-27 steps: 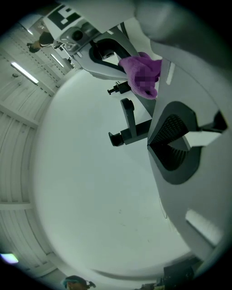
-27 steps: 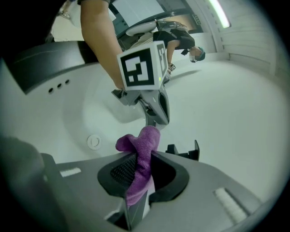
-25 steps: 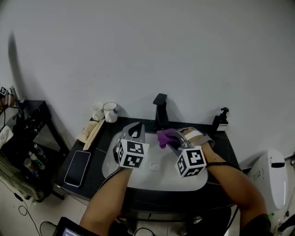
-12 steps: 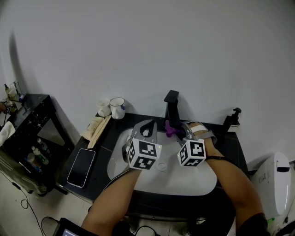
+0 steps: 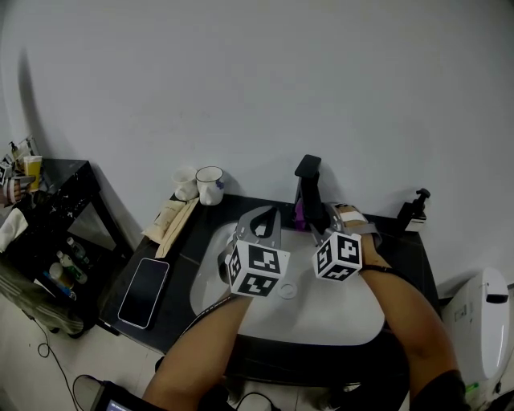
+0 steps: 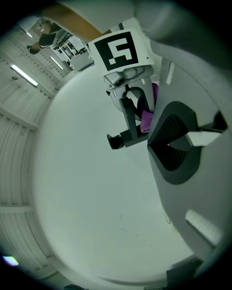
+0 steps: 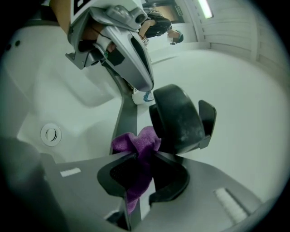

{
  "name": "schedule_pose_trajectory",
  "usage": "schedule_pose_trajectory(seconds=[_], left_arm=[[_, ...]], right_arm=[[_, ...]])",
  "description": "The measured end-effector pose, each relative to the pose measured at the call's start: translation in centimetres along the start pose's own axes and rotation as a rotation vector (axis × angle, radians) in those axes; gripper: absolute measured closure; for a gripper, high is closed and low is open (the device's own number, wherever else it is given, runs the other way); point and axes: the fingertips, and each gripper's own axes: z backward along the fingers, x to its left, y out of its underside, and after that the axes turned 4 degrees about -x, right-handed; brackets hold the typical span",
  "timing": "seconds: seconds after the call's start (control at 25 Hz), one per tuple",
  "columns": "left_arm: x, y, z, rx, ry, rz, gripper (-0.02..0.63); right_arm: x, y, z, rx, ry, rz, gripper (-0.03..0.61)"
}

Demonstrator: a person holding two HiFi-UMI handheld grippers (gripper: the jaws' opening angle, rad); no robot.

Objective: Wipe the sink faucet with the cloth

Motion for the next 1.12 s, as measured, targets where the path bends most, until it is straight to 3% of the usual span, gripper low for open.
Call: schedule_pose_trajectory(seconds=[1.12], left_arm=[[-0.2,0.2,-0.2,0.006,0.015,0.007,0.597]], right_arm=[[4.4,-0.9,-0.2,0.02,-0.14,0.037,0.508]])
